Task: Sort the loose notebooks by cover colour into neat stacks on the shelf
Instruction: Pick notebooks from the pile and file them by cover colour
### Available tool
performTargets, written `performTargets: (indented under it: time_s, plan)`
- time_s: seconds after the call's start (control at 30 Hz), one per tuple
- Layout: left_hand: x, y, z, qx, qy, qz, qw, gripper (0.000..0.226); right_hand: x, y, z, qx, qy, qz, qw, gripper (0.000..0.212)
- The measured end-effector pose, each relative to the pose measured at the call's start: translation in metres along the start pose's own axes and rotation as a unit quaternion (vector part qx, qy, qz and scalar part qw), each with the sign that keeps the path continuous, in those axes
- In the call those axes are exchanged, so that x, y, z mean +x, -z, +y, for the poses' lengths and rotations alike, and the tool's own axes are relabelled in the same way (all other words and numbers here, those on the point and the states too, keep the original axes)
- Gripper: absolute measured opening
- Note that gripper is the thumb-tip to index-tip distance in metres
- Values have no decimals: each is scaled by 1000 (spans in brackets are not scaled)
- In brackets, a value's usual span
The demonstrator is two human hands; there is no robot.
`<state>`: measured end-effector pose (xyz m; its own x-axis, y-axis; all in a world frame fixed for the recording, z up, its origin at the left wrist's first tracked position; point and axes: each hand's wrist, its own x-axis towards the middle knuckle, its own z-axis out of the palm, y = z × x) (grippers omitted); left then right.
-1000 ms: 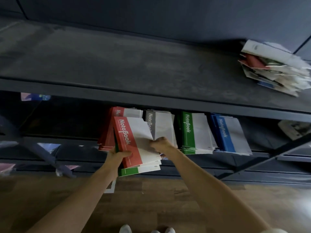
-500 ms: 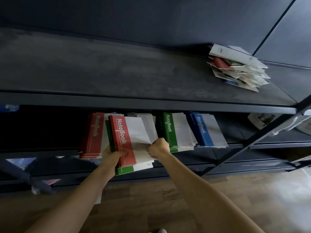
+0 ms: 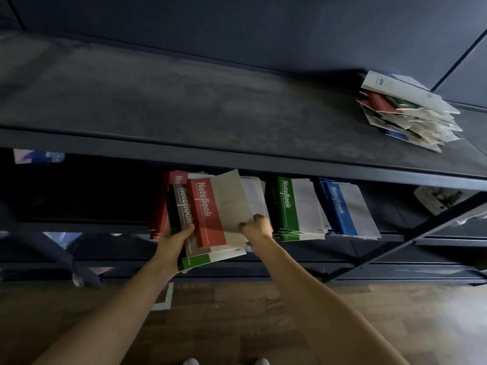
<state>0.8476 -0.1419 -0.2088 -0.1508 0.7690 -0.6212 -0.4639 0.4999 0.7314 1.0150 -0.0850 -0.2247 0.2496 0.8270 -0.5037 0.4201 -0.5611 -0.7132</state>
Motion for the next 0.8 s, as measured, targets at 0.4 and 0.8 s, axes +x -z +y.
performTargets:
  time_s: [0.4,0.8]
  plan:
    - [-8,79,14,-29,-19,95,995,25,12,-61,-18,-186,50,-5,981,31]
    - [-27,133,22,-50,-33,139,989,30,19,-95,-36,-309,49,33,949,36]
